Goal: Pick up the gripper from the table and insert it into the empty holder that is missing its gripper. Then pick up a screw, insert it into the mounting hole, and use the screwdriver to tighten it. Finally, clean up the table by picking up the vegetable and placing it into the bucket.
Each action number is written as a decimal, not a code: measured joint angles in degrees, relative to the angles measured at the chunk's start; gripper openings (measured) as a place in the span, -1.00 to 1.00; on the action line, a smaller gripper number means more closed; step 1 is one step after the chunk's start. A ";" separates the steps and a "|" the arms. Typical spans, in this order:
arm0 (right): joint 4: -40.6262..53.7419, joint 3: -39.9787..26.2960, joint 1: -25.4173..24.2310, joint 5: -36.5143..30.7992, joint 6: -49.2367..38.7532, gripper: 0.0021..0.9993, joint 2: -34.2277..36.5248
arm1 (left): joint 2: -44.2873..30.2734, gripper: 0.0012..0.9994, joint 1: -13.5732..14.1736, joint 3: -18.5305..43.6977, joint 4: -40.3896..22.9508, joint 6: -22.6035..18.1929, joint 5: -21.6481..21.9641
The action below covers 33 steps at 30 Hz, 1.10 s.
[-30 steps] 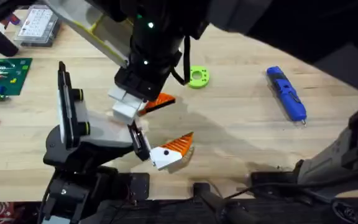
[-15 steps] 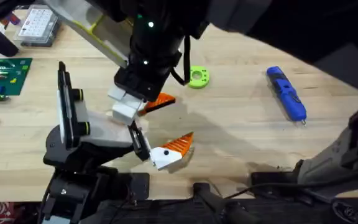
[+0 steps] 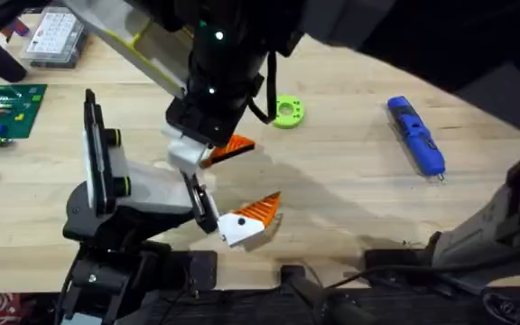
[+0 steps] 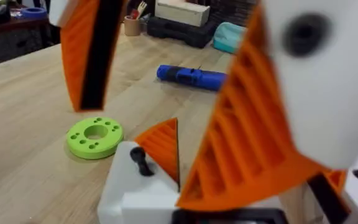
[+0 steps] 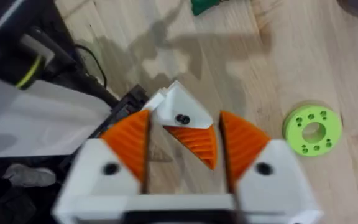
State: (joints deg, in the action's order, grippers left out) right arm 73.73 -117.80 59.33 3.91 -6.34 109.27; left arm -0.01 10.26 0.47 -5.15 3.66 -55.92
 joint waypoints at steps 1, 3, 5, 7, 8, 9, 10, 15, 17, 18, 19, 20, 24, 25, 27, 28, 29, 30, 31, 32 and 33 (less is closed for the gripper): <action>0.00 0.00 0.00 0.01 -0.01 0.25 0.00 | 0.00 0.97 0.00 0.00 0.00 0.01 0.00; 0.01 0.00 0.00 -0.01 0.05 -0.35 -0.01 | 0.02 0.97 0.00 0.00 0.00 0.01 0.00; 0.00 0.00 0.00 -0.01 0.16 -0.73 0.00 | 0.02 0.97 0.00 0.00 0.00 -0.02 0.00; 0.00 0.00 0.00 -0.01 0.12 -0.75 0.00 | 0.00 0.97 0.00 0.00 0.00 0.01 0.00; 0.00 0.00 0.00 -0.01 0.12 -0.73 0.00 | 0.02 0.97 0.00 0.00 0.00 -0.01 0.00; 0.00 0.00 0.00 0.01 0.12 -0.72 0.00 | 0.02 0.97 0.00 0.00 0.00 -0.02 0.00; 0.00 0.00 0.00 0.01 0.12 -0.69 0.00 | 0.00 0.97 0.00 0.00 0.00 0.00 0.00; 0.00 0.00 0.00 -0.01 0.12 -0.62 -0.02 | 0.00 0.97 0.00 0.00 0.00 0.00 0.00; 0.00 0.00 0.00 0.00 0.12 -0.62 -0.02 | 0.01 0.97 0.00 0.00 0.00 -0.02 0.00; 0.00 0.00 0.00 0.01 0.12 -0.62 -0.01 | 0.00 0.97 0.00 0.00 0.00 -0.02 0.00; 0.00 0.00 0.00 0.01 0.12 -0.61 0.00 | 0.00 0.97 0.00 0.00 0.00 -0.02 0.00; 0.00 0.00 0.00 -0.01 0.12 -0.61 0.00 | 0.00 0.97 0.00 0.00 0.00 -0.02 0.00; 0.00 0.00 0.00 0.01 0.12 -0.61 0.00 | 0.00 0.97 0.00 0.00 0.00 -0.01 0.00; 0.00 0.00 0.00 0.01 0.12 -0.62 0.00 | 0.00 0.97 0.00 0.00 0.00 0.00 0.00; 0.04 0.00 0.00 0.01 0.12 -0.62 0.00 | 0.01 0.97 0.00 0.00 0.00 -0.01 0.00; 0.07 0.00 0.00 0.01 0.12 -0.62 0.00 | 0.00 0.97 0.00 0.00 0.00 -0.02 0.00; 0.10 0.00 0.00 0.01 0.12 -0.63 0.00 | 0.00 0.97 0.00 0.00 0.00 0.00 0.00; 0.11 0.00 0.00 0.00 0.12 -0.63 0.06 | 0.00 0.97 0.00 0.00 0.00 0.01 0.00; 0.11 0.00 0.00 0.00 0.12 -0.63 0.10 | 0.00 0.97 0.00 0.00 0.00 -0.01 0.00; 0.11 0.00 0.00 0.00 0.12 -0.63 0.23 | 0.02 0.97 0.00 0.00 0.00 0.00 0.00; 0.12 0.00 0.00 0.00 0.12 -0.63 0.44 | 0.02 0.97 0.00 0.00 0.00 0.01 0.00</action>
State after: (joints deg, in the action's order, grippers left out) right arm 73.86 -117.80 59.33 3.92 -6.22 109.71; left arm 0.01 10.26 0.47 -5.15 3.66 -55.92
